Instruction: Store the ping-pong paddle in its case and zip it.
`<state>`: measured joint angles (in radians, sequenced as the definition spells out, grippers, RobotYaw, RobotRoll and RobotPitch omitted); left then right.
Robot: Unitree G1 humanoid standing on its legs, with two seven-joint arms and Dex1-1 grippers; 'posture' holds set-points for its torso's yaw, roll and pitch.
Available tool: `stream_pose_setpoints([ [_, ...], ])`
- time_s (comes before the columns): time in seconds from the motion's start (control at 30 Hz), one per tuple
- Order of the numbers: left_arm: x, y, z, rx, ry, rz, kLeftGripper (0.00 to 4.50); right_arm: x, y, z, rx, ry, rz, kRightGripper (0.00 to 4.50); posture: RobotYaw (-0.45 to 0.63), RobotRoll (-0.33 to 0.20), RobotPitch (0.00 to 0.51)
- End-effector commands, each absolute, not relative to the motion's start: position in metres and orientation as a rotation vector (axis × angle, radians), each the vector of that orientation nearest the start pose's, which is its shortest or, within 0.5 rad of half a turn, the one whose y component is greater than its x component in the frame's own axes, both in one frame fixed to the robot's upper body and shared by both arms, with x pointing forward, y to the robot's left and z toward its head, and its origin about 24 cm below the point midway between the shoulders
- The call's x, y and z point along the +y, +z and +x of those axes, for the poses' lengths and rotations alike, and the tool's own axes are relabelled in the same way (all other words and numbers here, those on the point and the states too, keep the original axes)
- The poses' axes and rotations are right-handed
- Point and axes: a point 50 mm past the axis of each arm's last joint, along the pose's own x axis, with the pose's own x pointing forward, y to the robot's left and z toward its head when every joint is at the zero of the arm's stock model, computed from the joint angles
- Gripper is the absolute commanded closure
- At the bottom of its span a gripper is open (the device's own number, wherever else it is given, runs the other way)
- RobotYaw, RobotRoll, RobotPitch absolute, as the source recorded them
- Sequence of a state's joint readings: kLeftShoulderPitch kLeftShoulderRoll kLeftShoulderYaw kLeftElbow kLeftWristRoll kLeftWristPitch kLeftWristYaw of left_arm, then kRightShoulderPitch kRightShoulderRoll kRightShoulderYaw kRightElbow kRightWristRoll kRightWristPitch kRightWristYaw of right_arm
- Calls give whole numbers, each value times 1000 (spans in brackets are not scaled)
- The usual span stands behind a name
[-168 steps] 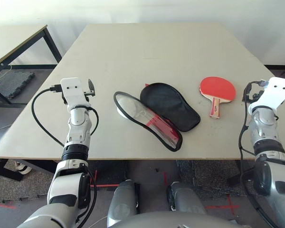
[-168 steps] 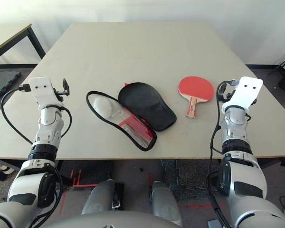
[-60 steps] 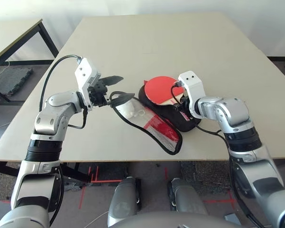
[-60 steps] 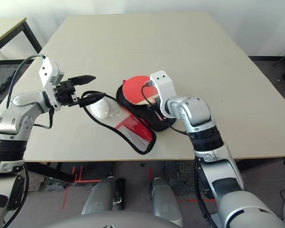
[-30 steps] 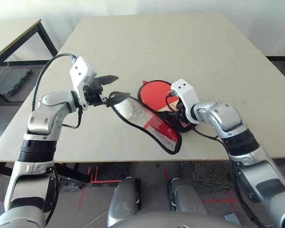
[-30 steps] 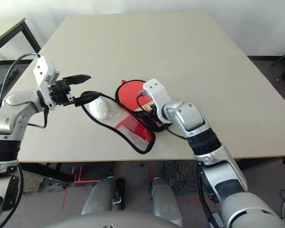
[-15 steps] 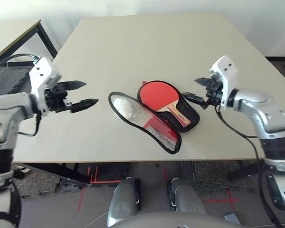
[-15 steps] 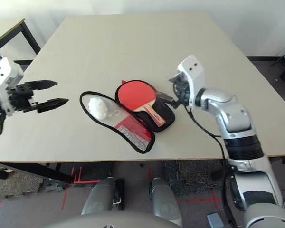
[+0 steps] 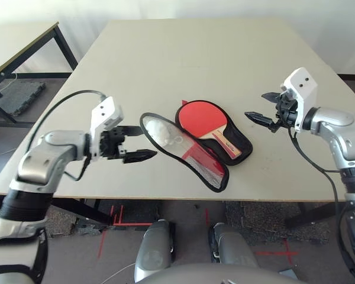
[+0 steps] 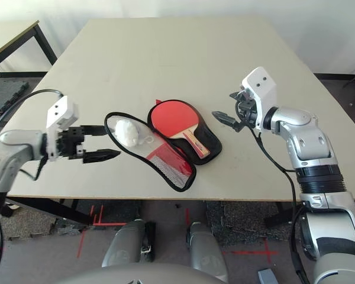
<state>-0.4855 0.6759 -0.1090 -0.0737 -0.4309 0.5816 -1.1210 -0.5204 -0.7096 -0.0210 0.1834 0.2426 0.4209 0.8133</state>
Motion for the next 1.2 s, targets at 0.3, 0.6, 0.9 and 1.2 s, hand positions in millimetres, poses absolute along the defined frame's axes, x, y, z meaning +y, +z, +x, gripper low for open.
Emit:
stream_pose_setpoints([
  [0.3, 95, 156, 340, 137, -1326, 169, 0, -267, 148, 303, 325, 606, -133, 18, 13, 0, 83],
  [0.6, 67, 157, 363, 52, -1278, 171, 0, -267, 128, 280, 488, 618, 177, 18, -18, 0, 94],
  [0.9, 113, 140, 344, 153, -1279, 200, 0, -256, 107, 280, 589, 635, 325, 18, 27, 0, 97],
  [1.2, 148, 132, 319, 234, -1232, 202, 0, -244, 96, 290, 625, 684, 361, 18, 79, 0, 102],
])
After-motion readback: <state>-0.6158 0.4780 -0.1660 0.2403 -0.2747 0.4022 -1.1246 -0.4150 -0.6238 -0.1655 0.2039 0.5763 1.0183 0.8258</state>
